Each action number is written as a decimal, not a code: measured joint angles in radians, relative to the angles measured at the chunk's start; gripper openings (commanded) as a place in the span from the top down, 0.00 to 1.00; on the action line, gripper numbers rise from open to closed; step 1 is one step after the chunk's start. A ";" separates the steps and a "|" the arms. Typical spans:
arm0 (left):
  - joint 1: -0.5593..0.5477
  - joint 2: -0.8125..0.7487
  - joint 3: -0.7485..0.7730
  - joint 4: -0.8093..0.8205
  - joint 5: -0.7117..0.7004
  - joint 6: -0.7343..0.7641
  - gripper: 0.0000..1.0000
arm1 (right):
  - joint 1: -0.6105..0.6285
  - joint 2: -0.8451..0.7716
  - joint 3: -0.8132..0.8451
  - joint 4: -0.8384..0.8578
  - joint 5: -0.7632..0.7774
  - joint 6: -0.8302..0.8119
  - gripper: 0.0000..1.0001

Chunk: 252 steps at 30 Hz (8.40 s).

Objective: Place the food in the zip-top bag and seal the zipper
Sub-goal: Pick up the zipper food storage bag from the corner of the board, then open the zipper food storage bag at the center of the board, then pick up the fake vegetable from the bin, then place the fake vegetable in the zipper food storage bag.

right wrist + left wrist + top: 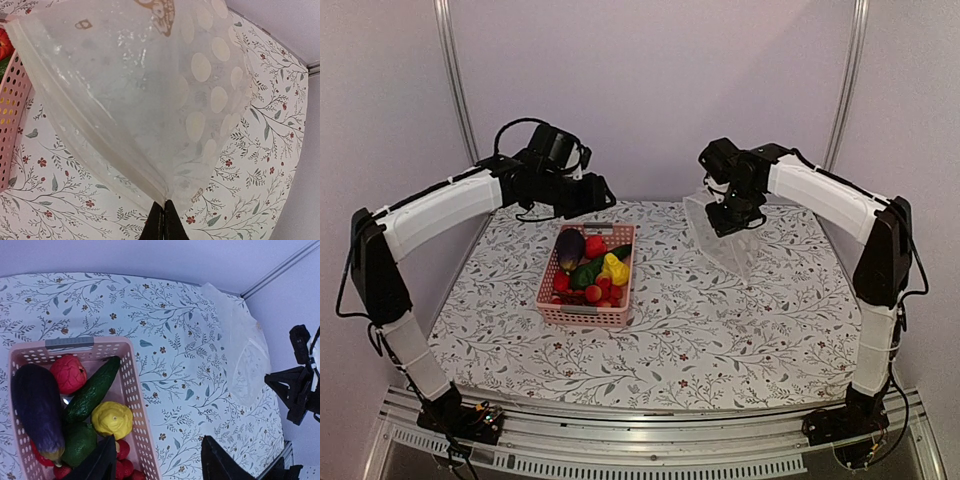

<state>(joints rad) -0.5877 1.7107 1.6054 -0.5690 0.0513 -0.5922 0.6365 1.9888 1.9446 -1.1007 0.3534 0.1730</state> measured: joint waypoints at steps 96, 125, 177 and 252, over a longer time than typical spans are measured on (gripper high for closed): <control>-0.189 -0.098 -0.159 0.276 0.121 0.077 0.26 | 0.051 -0.091 -0.064 0.214 0.120 -0.010 1.00; 0.020 -0.170 -0.273 -0.240 -0.210 -0.029 0.26 | -0.001 -0.309 -0.350 0.165 0.012 0.020 1.00; 0.149 0.441 0.313 -0.379 -0.218 0.008 0.25 | -0.159 -0.349 -0.404 0.140 -0.071 -0.013 1.00; -0.203 0.297 0.064 0.322 0.492 -0.064 0.67 | -0.041 -0.192 -0.253 0.182 -0.412 0.078 1.00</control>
<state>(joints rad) -0.7902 2.0075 1.6691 -0.2470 0.5434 -0.6567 0.5957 1.7966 1.6920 -0.9192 -0.0589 0.2512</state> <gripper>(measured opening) 0.678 0.005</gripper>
